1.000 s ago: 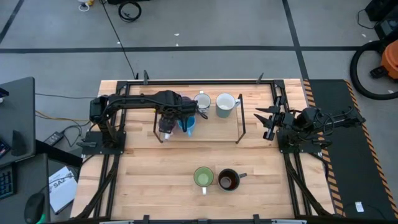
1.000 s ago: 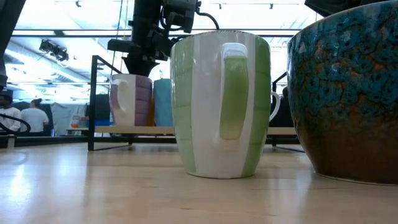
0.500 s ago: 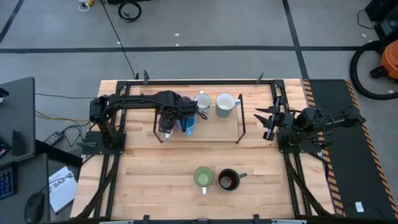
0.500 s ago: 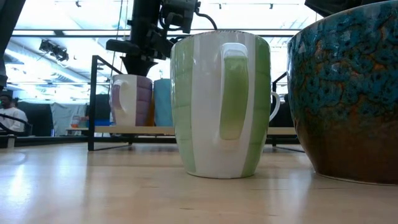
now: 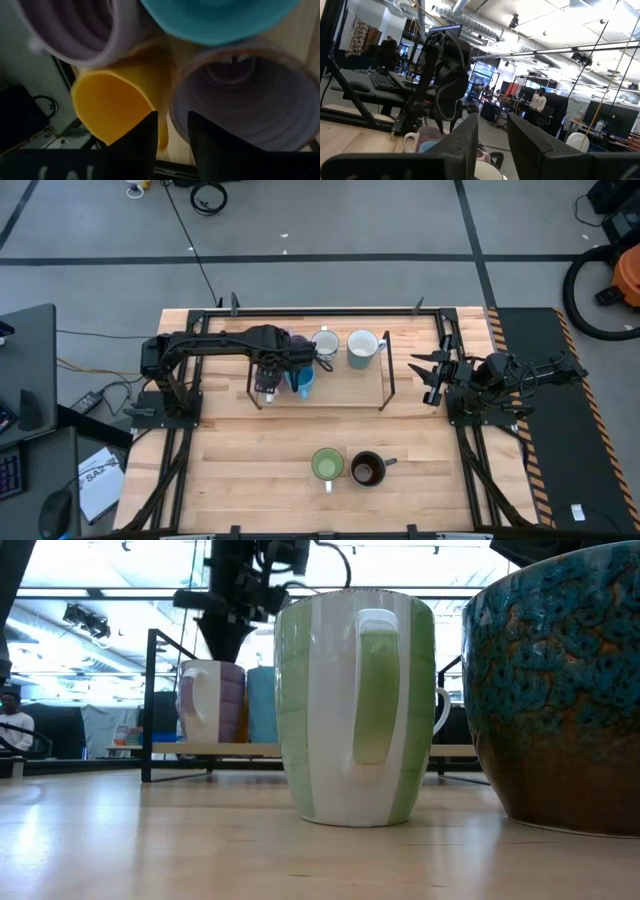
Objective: Place coffee mugs
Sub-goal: Put the dark blue mug on the shelf
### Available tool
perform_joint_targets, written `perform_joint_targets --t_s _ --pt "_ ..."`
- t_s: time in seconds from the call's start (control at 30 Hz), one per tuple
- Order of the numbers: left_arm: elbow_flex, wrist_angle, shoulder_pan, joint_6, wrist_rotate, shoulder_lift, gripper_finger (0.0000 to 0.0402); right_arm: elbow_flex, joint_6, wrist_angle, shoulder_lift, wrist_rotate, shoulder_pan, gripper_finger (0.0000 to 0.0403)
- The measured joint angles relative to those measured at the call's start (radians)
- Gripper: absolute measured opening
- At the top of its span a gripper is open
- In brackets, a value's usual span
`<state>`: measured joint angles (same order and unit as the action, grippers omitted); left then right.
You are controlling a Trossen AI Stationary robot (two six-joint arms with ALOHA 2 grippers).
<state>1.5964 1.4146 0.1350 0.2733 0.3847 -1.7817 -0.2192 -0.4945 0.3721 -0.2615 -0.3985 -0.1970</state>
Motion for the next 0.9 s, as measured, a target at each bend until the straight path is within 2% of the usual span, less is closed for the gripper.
perform_joint_targets --t_s 0.23,0.4,0.47,0.57,0.77,0.9 --pt "0.170 0.016 -0.004 -0.031 -0.014 0.000 0.0128 0.000 0.001 -0.004 0.000 -0.001 0.000 0.0110" --pt "0.265 -0.121 -0.038 -0.143 -0.167 0.001 0.0124 0.000 0.001 -0.007 0.000 -0.001 0.000 0.0110" --pt "0.270 -0.195 -0.063 -0.169 -0.221 0.001 0.0124 0.000 0.001 -0.007 0.000 -0.002 0.000 0.0110" --pt "0.270 -0.267 -0.103 -0.209 -0.249 -0.001 0.0124 0.000 0.002 -0.008 0.000 -0.002 0.000 0.0110" --pt "0.269 -0.339 -0.168 -0.319 -0.249 -0.012 0.0123 0.000 0.018 -0.010 0.000 -0.001 0.000 0.0110" --pt "0.216 -0.423 -0.216 -0.309 -0.204 -0.011 0.0123 0.000 0.020 -0.020 0.000 -0.001 0.000 0.0110"
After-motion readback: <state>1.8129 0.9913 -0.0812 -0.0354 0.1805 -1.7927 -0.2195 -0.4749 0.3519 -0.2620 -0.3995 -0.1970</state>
